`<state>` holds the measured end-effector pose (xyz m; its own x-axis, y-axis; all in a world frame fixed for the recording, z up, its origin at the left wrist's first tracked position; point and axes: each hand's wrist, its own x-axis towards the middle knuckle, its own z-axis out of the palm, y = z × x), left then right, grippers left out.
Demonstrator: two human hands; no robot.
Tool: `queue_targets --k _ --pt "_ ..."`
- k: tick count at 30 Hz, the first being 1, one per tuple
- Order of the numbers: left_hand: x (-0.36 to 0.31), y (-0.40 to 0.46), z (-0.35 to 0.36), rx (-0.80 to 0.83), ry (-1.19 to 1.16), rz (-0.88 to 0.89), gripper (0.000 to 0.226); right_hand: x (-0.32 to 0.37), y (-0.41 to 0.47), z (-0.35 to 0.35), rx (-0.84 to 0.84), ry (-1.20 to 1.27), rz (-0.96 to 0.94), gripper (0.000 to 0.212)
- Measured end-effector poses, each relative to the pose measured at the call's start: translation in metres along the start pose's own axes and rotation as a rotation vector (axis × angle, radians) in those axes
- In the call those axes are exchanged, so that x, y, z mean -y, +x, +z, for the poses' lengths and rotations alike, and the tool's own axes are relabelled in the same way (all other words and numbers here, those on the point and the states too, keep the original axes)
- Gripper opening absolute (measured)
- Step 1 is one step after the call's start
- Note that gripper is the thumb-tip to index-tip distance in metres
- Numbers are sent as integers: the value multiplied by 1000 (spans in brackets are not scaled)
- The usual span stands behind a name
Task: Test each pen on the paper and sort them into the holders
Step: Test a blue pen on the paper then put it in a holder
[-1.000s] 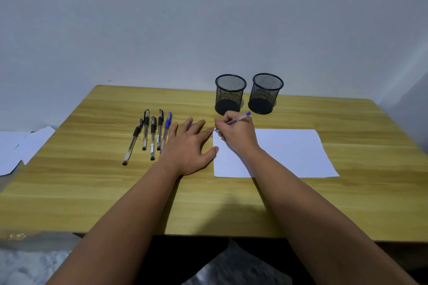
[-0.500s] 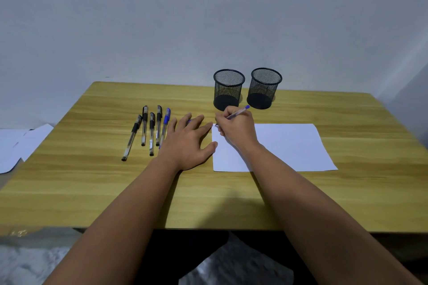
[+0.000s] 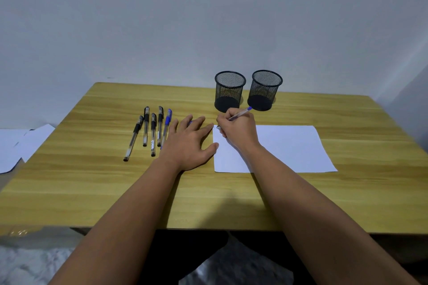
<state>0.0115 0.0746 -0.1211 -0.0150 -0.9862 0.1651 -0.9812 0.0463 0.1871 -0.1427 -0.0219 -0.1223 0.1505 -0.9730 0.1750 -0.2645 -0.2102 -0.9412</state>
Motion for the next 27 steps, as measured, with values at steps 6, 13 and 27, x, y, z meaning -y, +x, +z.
queue_targets --k 6,13,27 --pt "-1 -1 0 -6 -8 -7 74 -3 1 1 -21 -23 -2 43" --pt "-1 -1 0 -2 -7 -7 76 -2 1 0 -35 -22 -15 40" --pt "-1 -1 -1 -6 -7 -5 76 1 -1 -1 -60 -104 -39 35"
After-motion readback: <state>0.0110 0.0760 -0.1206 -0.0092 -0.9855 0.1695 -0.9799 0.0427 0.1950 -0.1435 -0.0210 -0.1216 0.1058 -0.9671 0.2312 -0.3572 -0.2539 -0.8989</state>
